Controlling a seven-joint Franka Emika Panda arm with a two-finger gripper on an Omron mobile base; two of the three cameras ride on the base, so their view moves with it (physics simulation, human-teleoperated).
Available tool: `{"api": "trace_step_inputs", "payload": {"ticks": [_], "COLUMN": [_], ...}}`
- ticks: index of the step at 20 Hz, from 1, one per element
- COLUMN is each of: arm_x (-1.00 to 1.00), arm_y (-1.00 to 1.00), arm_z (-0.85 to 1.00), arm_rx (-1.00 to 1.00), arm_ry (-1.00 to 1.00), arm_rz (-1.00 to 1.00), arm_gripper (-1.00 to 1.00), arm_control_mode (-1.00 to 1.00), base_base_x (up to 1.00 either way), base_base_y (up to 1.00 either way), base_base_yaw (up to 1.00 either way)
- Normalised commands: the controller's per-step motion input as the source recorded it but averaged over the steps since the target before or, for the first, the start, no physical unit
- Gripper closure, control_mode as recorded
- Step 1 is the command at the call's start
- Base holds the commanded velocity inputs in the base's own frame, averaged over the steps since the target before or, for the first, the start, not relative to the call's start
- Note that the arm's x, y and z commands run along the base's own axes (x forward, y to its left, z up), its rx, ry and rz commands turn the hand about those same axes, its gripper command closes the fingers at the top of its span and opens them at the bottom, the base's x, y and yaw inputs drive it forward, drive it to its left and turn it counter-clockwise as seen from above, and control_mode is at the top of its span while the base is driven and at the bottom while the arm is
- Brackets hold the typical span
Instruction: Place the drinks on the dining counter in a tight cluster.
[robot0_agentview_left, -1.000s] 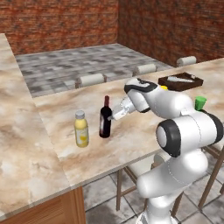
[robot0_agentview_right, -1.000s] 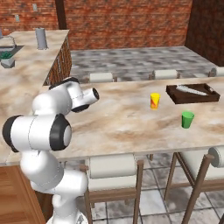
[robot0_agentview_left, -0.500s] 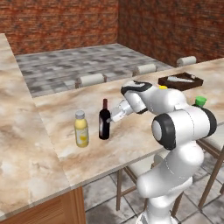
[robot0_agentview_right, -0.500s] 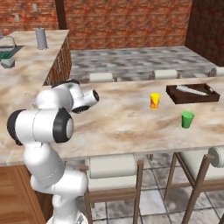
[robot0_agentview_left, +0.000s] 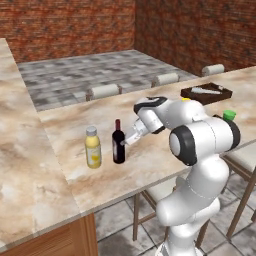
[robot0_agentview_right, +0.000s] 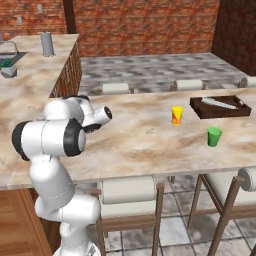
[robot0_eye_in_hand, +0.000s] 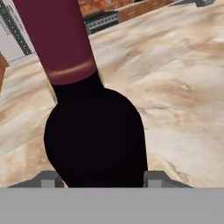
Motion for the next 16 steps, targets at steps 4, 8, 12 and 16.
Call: {"api": "trace_step_inputs", "payload": {"ticks": [4, 8, 12, 16], "arm_x": [0.07, 0.17, 0.36, 0.45], "arm_y": [0.00, 0.10, 0.17, 0.16], "arm_z": [-0.20, -0.02, -0.01, 0.00], "arm_rx": [-0.01, 0.00, 0.00, 0.00], "arm_ry": [0.00, 0.00, 0.00, 0.00], "arm_rz": [0.00, 0.00, 0.00, 0.00], "arm_gripper": [1.00, 1.00, 1.00, 1.00], "arm_control_mode": [-1.00, -1.00, -1.00, -1.00], "base_base_x": [0.00, 0.00, 0.00, 0.00], "base_base_y": [0.00, 0.00, 0.00, 0.00], "base_base_yaw": [0.00, 0.00, 0.00, 0.00]}}
